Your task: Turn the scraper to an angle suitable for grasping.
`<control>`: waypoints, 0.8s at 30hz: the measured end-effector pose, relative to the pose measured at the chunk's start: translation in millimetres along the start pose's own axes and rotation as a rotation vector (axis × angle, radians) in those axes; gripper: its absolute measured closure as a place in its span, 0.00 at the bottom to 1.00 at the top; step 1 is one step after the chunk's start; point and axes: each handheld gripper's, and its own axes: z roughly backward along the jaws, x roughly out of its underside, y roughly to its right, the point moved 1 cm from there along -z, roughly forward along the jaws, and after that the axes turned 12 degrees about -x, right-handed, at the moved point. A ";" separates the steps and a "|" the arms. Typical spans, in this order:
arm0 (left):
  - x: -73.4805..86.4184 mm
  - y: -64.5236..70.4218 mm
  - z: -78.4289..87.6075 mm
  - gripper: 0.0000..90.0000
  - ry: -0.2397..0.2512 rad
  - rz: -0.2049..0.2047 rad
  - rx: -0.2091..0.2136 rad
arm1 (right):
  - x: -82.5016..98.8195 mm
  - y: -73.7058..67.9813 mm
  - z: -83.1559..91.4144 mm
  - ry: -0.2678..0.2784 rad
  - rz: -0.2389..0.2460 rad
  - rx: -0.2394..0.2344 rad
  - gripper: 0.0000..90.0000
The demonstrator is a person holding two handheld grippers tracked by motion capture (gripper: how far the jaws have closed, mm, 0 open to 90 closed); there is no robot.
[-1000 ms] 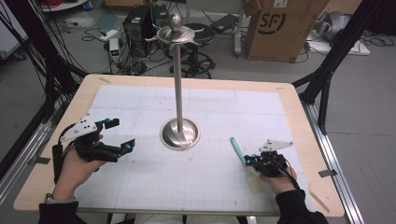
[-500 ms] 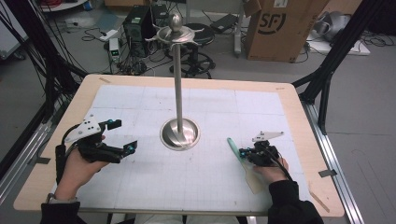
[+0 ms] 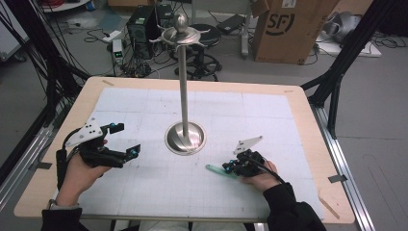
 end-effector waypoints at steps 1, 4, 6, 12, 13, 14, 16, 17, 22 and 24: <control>0.0 -0.2 0.0 0.02 0.000 0.000 0.001 | -2.0 -3.0 -2.6 -0.009 0.009 -0.002 1.00; 0.0 -0.6 -0.1 0.02 0.000 0.002 0.001 | -5.1 -7.1 -6.2 -0.024 0.016 -0.010 1.00; 0.0 -0.6 -0.9 0.02 0.000 0.004 0.002 | -4.8 -7.3 -6.3 -0.024 0.028 -0.007 1.00; -2.1 0.8 -7.9 0.02 -0.006 0.001 0.013 | -6.0 -13.7 -9.7 -0.033 0.066 -0.014 1.00; -2.5 1.5 -9.3 0.02 -0.007 -0.001 0.017 | -6.2 -14.7 -9.9 -0.037 0.069 -0.007 1.00; -2.7 2.3 -10.6 0.02 -0.005 0.000 0.019 | -6.1 -15.0 -9.7 -0.037 0.068 -0.004 1.00; -3.4 3.0 -13.5 0.02 -0.008 -0.004 0.026 | -6.4 -15.7 -9.6 -0.036 0.076 0.001 1.00; -3.7 2.9 -14.4 0.02 -0.008 -0.005 0.028 | -6.8 -16.4 -8.2 -0.028 0.086 0.018 0.99; -3.9 0.3 -16.8 0.02 -0.005 0.000 0.031 | -7.9 -14.6 13.2 0.121 0.067 0.002 0.71; -4.1 -0.5 -17.6 0.02 -0.005 0.003 0.030 | -6.4 -13.7 17.3 0.139 0.073 0.000 0.61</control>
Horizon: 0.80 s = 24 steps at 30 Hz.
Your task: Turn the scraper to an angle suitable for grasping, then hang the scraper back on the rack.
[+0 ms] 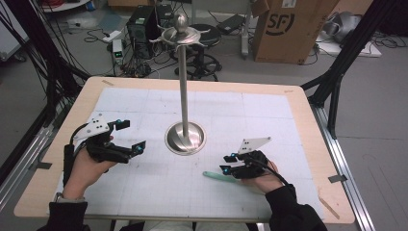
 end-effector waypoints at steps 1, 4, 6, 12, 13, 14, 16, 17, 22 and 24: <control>-0.4 -0.1 -0.1 0.02 0.001 0.002 0.002 | 0.5 -0.1 1.8 0.005 0.001 0.004 0.55; -1.2 0.3 0.7 0.02 0.006 0.001 0.002 | 0.8 -0.5 8.1 0.018 -0.012 0.014 0.38; -1.7 0.2 1.6 0.02 0.009 0.002 0.001 | 0.0 -1.2 13.9 0.027 0.000 0.026 0.29; -2.3 0.7 3.2 0.02 0.010 0.003 0.003 | -2.1 -3.5 29.1 0.025 0.032 -0.007 0.24; -2.5 0.4 3.0 0.02 0.013 0.002 0.005 | -2.4 -4.4 30.5 0.022 0.039 -0.009 0.24; -2.7 0.4 2.8 0.02 0.014 0.004 0.003 | -2.8 -4.9 31.8 0.021 0.051 -0.011 0.24; -3.5 0.6 2.4 0.02 0.014 0.004 0.003 | -3.3 -6.6 33.8 0.006 0.052 -0.019 0.24; -3.9 0.8 2.0 0.02 0.014 0.004 0.004 | -3.9 -7.0 34.1 -0.001 0.065 -0.019 0.24; -5.7 4.6 -1.1 0.02 0.011 -0.005 0.013 | -6.7 -11.3 32.9 -0.090 0.056 -0.093 0.24; -5.9 5.3 -2.0 0.02 0.008 -0.007 0.017 | -8.8 -12.3 32.2 -0.141 0.066 -0.119 0.24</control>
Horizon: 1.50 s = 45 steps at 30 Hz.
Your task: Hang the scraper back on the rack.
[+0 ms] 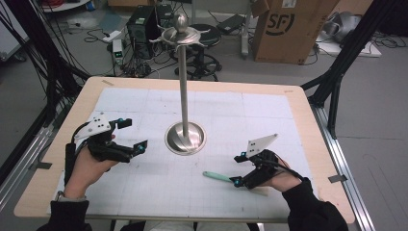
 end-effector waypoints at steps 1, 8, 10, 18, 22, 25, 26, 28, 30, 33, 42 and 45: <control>0.1 0.1 -0.2 0.02 -0.001 -0.003 -0.001 | -1.3 -0.3 -0.4 -0.026 0.001 -0.008 0.24; -0.4 0.1 2.2 0.02 0.001 -0.001 -0.001 | -12.1 4.4 -12.3 -0.259 0.002 0.001 0.24; -0.4 0.0 2.7 0.02 0.002 0.004 -0.005 | -11.6 5.5 -19.1 -0.321 -0.006 0.013 0.25; -0.2 -0.8 3.2 0.02 0.000 0.002 -0.004 | -3.3 9.6 -38.3 -0.486 0.000 0.013 0.37; 0.4 -0.1 2.4 0.02 -0.005 0.002 -0.003 | -3.3 10.0 -35.7 -0.494 -0.012 0.019 0.50; 0.7 -0.1 1.9 0.02 -0.007 0.001 -0.003 | -2.2 8.6 -33.6 -0.497 -0.009 0.012 0.59; 0.8 -0.4 1.8 0.02 -0.010 -0.001 -0.002 | -2.1 7.9 -33.3 -0.503 -0.006 0.018 0.62; 1.4 -0.5 1.3 0.02 -0.011 -0.002 -0.005 | -1.8 6.3 -32.7 -0.514 -0.001 0.031 0.67; 1.9 -0.2 1.0 0.02 -0.014 -0.001 -0.004 | -1.5 5.9 -31.9 -0.532 -0.004 0.032 0.70; 2.3 -0.3 0.9 0.02 -0.016 -0.001 -0.006 | -2.7 4.9 -32.2 -0.567 -0.012 0.051 0.73; 3.3 -1.1 0.9 0.02 -0.022 0.000 -0.008 | -8.4 -0.2 -37.5 -0.649 -0.018 0.070 0.89; 3.1 -1.3 1.2 0.02 -0.018 0.002 -0.007 | -6.7 -0.9 -35.7 -0.629 -0.002 0.076 0.89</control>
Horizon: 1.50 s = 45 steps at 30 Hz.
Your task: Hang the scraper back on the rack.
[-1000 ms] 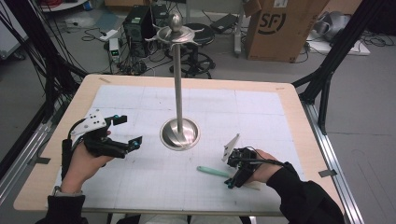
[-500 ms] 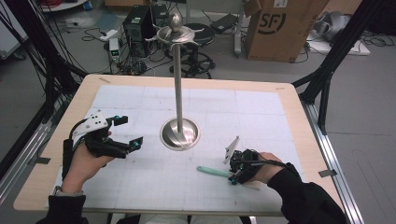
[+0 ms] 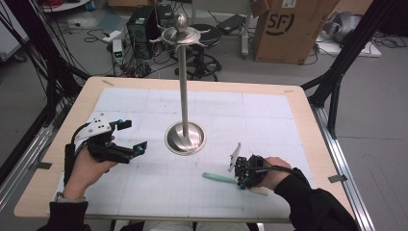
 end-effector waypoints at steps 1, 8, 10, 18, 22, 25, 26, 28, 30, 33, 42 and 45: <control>0.0 -0.3 0.0 0.02 0.000 0.001 -0.001 | 0.5 -1.0 0.2 0.012 -0.002 0.016 0.89; 0.1 -0.4 -0.3 0.02 -0.004 -0.002 -0.002 | 8.1 3.0 12.1 0.205 -0.058 0.060 0.89; 0.2 -0.5 -0.2 0.02 -0.005 -0.001 -0.003 | 11.3 3.4 17.7 0.279 -0.072 0.071 0.89; 0.1 0.6 -0.4 0.02 -0.001 -0.004 -0.002 | 24.9 2.3 38.0 0.581 -0.068 0.105 0.89; -0.2 0.7 0.1 0.02 0.002 -0.001 -0.001 | 26.0 -0.3 49.1 0.697 -0.044 0.153 0.89; -0.6 0.5 1.0 0.02 0.005 0.000 -0.001 | 27.6 0.4 59.0 0.822 -0.054 0.194 0.89; -0.6 0.7 1.1 0.02 0.006 0.002 -0.002 | 28.6 0.8 62.6 0.881 -0.063 0.189 0.89; -0.6 0.6 1.2 0.02 0.006 0.002 -0.001 | 29.7 1.8 66.8 0.956 -0.083 0.180 0.89; -0.6 0.6 1.1 0.02 0.006 0.000 -0.001 | 29.8 3.4 70.2 1.009 -0.092 0.180 0.89; -0.6 0.6 1.1 0.02 0.007 0.000 -0.001 | 27.8 7.2 75.6 1.066 -0.099 0.183 0.89; -0.3 1.3 0.7 0.02 0.003 -0.003 0.000 | 11.5 14.0 95.9 1.195 -0.092 0.170 0.89; -0.6 1.6 1.6 0.02 0.006 -0.001 0.002 | 3.1 15.1 102.2 1.208 -0.084 0.174 0.89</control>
